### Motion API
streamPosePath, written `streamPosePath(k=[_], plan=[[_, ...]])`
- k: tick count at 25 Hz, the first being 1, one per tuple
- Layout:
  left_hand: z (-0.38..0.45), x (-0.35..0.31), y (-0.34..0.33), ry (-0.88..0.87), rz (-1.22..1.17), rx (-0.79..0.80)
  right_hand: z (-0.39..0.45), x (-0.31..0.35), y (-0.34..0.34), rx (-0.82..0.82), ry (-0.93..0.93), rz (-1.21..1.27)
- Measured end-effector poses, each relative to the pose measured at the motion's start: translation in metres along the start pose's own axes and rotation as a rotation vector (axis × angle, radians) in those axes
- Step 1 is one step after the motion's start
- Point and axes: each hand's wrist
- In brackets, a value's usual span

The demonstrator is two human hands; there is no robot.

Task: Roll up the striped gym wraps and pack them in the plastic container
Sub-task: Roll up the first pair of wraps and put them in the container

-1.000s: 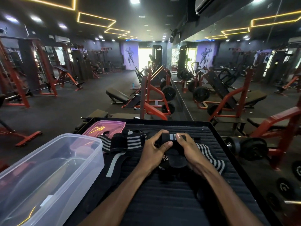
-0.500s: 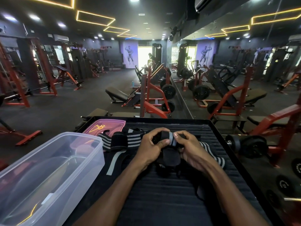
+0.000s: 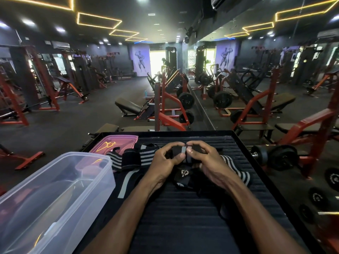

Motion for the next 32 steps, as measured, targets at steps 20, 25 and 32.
streamPosePath(k=[20,25,32], plan=[[-0.002,-0.009,0.009,-0.005,0.176,0.128,0.004,-0.014,-0.007,-0.279,0.103,-0.73],[0.0,-0.007,0.011,0.014,0.202,0.015,0.0,-0.018,-0.012,-0.283,0.114,-0.728],[0.001,-0.007,0.012,-0.026,0.139,0.028,-0.003,-0.02,-0.019,-0.246,0.124,-0.771]])
Point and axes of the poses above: each hand's wrist, its own z-axis towards the middle knuckle, its own y-axis out of the back of the hand, x = y × z, and after that the axes turned 15 degrees about -y, right-handed
